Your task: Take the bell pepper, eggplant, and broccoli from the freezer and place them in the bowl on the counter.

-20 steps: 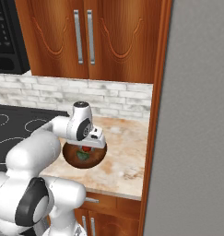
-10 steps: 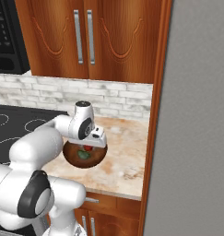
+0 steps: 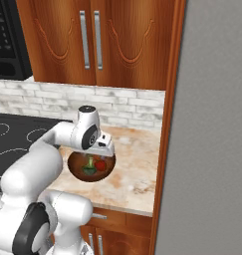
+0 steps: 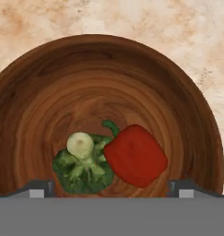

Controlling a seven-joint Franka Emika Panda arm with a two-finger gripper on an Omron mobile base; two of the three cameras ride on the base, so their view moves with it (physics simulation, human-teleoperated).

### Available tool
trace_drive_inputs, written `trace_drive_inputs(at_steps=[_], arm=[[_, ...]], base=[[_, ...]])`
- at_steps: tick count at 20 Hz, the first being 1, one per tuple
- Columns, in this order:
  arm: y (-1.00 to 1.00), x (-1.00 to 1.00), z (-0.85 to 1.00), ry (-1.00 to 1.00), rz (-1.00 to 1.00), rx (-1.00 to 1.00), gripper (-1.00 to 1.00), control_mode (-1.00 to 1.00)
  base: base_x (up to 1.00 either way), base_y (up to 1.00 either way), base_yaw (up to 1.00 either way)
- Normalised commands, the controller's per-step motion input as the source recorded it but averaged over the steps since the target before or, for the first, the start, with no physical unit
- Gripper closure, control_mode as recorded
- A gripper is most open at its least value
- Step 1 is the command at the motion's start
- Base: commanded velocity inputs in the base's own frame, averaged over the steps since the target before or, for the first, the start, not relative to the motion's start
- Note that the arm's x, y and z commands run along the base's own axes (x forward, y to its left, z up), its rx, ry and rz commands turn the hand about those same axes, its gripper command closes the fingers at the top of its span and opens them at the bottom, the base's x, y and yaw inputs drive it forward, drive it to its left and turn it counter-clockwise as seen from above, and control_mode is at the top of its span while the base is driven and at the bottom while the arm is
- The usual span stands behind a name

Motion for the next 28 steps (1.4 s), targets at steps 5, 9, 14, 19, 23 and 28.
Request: trace_drive_inputs(at_steps=[5,9,14,19,23,28], arm=[[0.03,-0.65,0.68,-0.17,0.0,0.0,-1.0,-1.0],[0.01,-0.77,0.83,-0.12,0.0,0.0,-1.0,-1.0],[0.18,-0.66,0.79,-0.09,0.0,-0.03,-1.0,-1.0],[0.09,-0.35,0.95,-0.05,-0.01,0.0,-1.0,-1.0],[0.0,-0.47,0.9,-0.03,0.0,0.0,-1.0,-1.0],[0.0,-0.6,0.57,-0.03,0.0,0.0,-1.0,-1.0]], base=[[0.0,0.0,0.0],[0.0,0.0,0.0],[0.0,0.0,0.0],[0.0,0.0,0.0],[0.0,0.0,0.0],[0.0,0.0,0.0]])
